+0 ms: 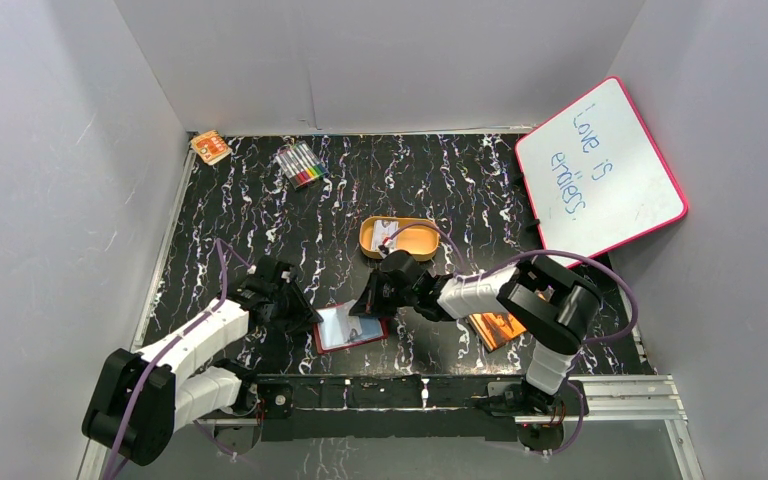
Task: Put the credit cards into the card holder
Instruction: Insert the credit card into the card holder.
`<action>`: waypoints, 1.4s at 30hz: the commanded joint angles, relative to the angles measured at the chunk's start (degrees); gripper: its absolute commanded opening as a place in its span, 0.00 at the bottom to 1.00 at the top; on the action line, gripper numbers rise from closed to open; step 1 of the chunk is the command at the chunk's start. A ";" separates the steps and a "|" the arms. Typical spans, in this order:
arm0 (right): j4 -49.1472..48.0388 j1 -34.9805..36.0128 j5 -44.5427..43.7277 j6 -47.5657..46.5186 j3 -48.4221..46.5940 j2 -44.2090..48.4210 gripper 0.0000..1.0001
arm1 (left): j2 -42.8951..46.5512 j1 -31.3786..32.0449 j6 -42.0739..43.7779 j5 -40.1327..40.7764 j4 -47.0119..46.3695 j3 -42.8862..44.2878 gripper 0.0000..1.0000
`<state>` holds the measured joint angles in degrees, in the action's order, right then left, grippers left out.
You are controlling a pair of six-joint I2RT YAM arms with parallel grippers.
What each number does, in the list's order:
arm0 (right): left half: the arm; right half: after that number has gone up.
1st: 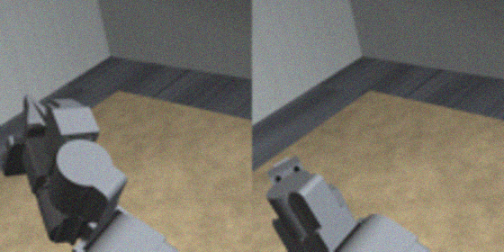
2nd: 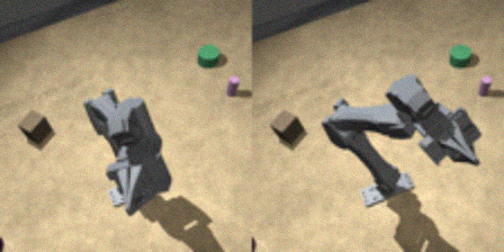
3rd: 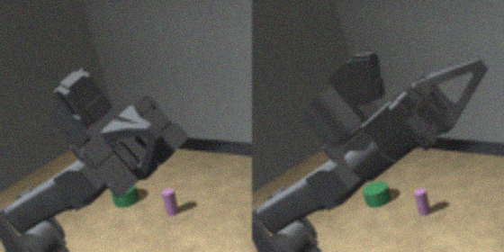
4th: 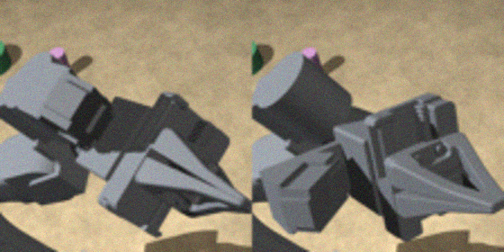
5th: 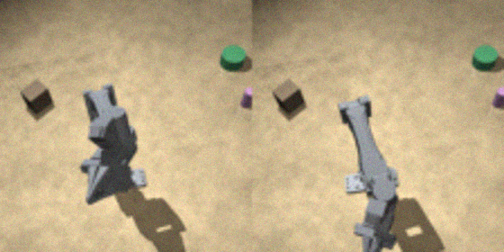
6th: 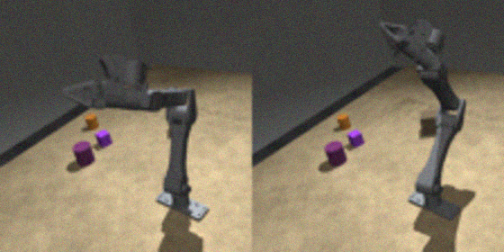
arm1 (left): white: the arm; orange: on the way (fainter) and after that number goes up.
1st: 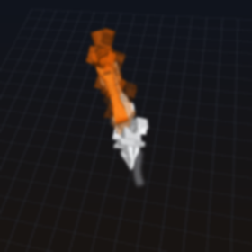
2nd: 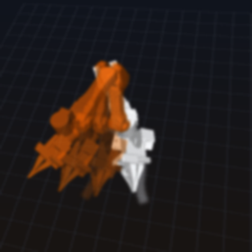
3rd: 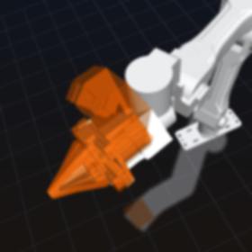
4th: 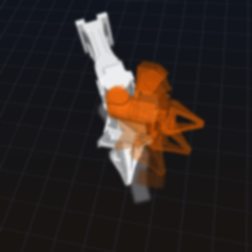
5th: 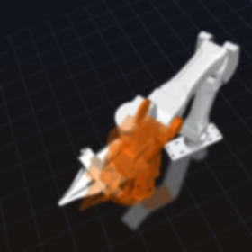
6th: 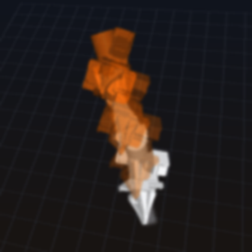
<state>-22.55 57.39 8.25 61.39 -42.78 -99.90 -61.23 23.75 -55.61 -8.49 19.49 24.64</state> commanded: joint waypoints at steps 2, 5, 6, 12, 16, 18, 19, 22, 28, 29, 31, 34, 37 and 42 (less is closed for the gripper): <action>-1.89 0.00 -2.14 -0.06 0.66 -1.60 0.00 | 0.96 0.16 0.11 1.86 5.76 2.11 0.33; -2.36 0.03 -1.80 0.05 0.69 -2.15 0.00 | 2.47 0.16 0.17 2.78 8.13 4.36 0.34; -2.53 0.01 -1.60 0.05 0.69 -2.22 0.00 | 2.94 0.16 0.20 3.20 8.88 5.01 0.34; -3.05 0.07 -1.09 0.26 1.07 -2.93 0.00 | 4.80 0.16 -0.66 5.52 11.39 5.78 0.34; -3.56 0.09 -0.71 0.80 1.37 -3.41 0.00 | 3.56 0.17 -2.29 7.27 11.63 4.13 0.31; -3.56 0.09 -0.49 0.92 1.39 -3.56 0.00 | 3.04 0.16 -3.58 9.10 12.01 3.42 0.28; -3.56 0.07 -0.31 0.97 1.38 -3.69 0.00 | 2.78 0.16 -4.18 10.02 12.15 3.09 0.26; -3.56 0.05 0.45 1.26 1.39 -4.06 0.00 | 1.87 0.16 -5.91 11.51 12.41 2.30 0.20; -4.37 0.09 1.69 2.11 1.25 -5.28 0.00 | -1.21 0.16 -6.12 9.65 10.28 0.77 0.07; -4.43 0.05 1.82 2.15 1.18 -5.33 0.00 | -1.44 0.16 -6.12 9.36 9.88 0.43 0.05; -4.48 0.06 1.92 2.30 1.00 -5.55 0.00 | -1.53 0.16 -6.14 8.84 9.08 -0.11 0.01; -4.71 0.09 2.18 2.78 0.79 -6.01 0.00 | -1.73 0.20 -6.16 7.15 7.83 -0.91 0.00; -5.51 0.23 2.70 3.46 0.62 -6.60 0.00 | -2.27 0.16 -6.25 5.47 6.59 -1.57 0.00; -5.84 0.65 3.14 3.93 -0.10 -7.53 0.00 | -2.84 0.16 -6.76 4.44 4.98 -2.47 0.00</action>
<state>-31.44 57.08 11.79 65.91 -42.52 -105.14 -61.69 23.62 -61.65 -2.31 25.43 25.74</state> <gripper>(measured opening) 0.019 0.008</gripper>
